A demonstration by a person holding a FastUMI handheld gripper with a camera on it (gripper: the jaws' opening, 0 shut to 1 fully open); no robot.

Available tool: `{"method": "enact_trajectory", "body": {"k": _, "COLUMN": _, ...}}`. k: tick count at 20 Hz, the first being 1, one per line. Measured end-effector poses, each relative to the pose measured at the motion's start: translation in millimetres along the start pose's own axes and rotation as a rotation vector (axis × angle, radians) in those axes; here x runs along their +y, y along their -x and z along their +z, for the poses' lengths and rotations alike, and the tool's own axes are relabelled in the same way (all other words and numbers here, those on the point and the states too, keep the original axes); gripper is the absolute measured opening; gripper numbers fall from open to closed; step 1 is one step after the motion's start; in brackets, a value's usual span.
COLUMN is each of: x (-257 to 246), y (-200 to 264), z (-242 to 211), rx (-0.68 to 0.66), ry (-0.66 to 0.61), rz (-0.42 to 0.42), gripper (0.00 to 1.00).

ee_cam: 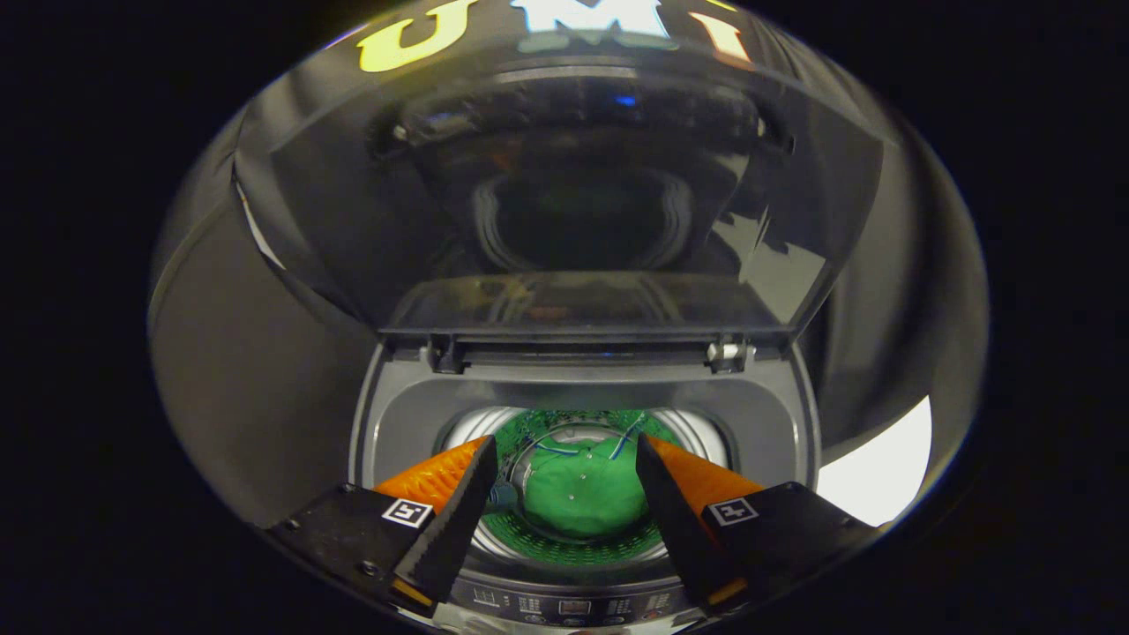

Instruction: Put the clothes into the washing machine and then close the washing machine lid.

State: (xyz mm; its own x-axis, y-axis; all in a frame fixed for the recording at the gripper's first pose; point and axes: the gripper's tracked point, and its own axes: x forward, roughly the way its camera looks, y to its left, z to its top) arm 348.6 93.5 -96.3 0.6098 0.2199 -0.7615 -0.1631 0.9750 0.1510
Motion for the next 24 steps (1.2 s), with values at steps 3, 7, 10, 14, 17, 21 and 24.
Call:
{"method": "enact_trajectory", "body": {"k": 3, "x": 15, "y": 43, "z": 34, "rx": -0.097, "ry": -0.012, "rz": 0.059, "gripper": 0.97}}
{"method": "enact_trajectory", "body": {"k": 7, "x": 12, "y": 103, "z": 101, "rx": -0.254, "ry": -0.088, "rz": 0.092, "gripper": 0.97}}
{"method": "enact_trajectory", "body": {"k": 10, "x": 1, "y": 135, "z": 147, "rx": -0.340, "ry": -0.122, "rz": 0.083, "gripper": 0.97}}
{"method": "enact_trajectory", "body": {"k": 14, "x": -8, "y": 165, "z": 194, "rx": -0.437, "ry": -0.154, "rz": 0.071, "gripper": 0.98}}
{"method": "enact_trajectory", "body": {"k": 17, "x": -9, "y": 162, "z": 222, "rx": -0.470, "ry": -0.150, "rz": 0.053, "gripper": 0.98}}
{"method": "enact_trajectory", "body": {"k": 21, "x": -16, "y": 118, "z": 243, "rx": -0.446, "ry": -0.104, "rz": 0.002, "gripper": 0.98}}
{"method": "enact_trajectory", "body": {"k": 24, "x": -22, "y": 83, "z": 240, "rx": -0.387, "ry": -0.005, "rz": -0.062, "gripper": 0.98}}
